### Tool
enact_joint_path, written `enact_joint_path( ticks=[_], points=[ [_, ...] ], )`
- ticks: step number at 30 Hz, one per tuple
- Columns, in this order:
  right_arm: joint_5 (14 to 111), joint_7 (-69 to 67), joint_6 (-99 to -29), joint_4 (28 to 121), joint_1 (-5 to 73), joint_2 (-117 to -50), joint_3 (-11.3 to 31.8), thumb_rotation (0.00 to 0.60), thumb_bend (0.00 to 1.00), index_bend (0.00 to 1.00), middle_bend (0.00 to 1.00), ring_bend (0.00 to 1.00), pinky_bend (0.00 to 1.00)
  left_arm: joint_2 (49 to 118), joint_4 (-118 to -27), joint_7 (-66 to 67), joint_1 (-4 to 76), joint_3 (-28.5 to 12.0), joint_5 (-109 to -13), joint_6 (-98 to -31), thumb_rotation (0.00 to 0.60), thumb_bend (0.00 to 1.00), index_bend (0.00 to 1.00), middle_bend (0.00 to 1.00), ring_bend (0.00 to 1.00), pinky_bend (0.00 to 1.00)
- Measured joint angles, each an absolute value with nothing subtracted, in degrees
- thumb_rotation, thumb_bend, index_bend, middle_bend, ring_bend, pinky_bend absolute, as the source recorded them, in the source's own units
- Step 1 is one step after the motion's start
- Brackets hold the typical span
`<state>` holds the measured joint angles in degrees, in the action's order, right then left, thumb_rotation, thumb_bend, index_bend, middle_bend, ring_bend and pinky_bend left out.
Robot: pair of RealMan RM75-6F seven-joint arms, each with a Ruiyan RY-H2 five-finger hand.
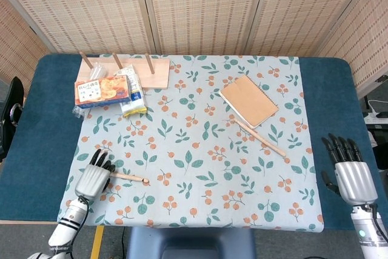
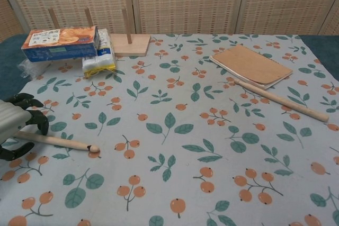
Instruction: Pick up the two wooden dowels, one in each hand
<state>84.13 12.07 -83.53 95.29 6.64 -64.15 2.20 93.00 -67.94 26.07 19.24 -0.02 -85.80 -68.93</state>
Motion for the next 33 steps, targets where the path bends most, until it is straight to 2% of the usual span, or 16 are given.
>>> enact_joint_path(
  ticks=[6,10,16,20,23,33],
  points=[
    [84.0,12.17,-83.27,95.46,6.52,-64.1,2.33,0.6,0.34,0.0,0.0,0.0,0.0,93.85,-66.27,26.73,19.29,-0.14,-84.95,-68.6,0.6,0.42,0.48,0.43,0.19,0.09],
    [83.86,12.43,-83.02,95.48,6.51,-64.16,2.43,0.6,0.34,0.0,0.0,0.0,0.0,94.58,-65.16,26.87,19.27,-0.35,-84.66,-69.06,0.6,0.42,0.56,0.51,0.23,0.09],
    [83.67,13.01,-82.42,95.69,6.55,-64.22,2.42,0.6,0.34,0.0,0.0,0.0,0.0,94.85,-64.67,26.27,19.14,0.01,-85.35,-70.14,0.6,0.43,0.59,0.53,0.25,0.09],
    [83.7,13.04,-82.05,95.96,6.55,-64.05,2.32,0.6,0.34,0.0,0.0,0.0,0.0,95.23,-64.1,25.23,19.07,0.02,-85.71,-70.86,0.6,0.46,0.72,0.65,0.31,0.09],
    [83.72,13.3,-81.93,96.0,6.56,-64.07,2.3,0.6,0.34,0.0,0.0,0.0,0.0,95.84,-62.86,23.64,19.0,0.07,-86.35,-71.87,0.6,0.47,0.78,0.71,0.34,0.09],
    [83.03,15.64,-80.71,95.37,7.64,-66.73,3.07,0.6,0.34,0.0,0.0,0.0,0.0,97.96,-58.44,13.06,18.67,-0.11,-89.49,-77.7,0.6,0.47,0.8,0.72,0.36,0.09]
  ],
)
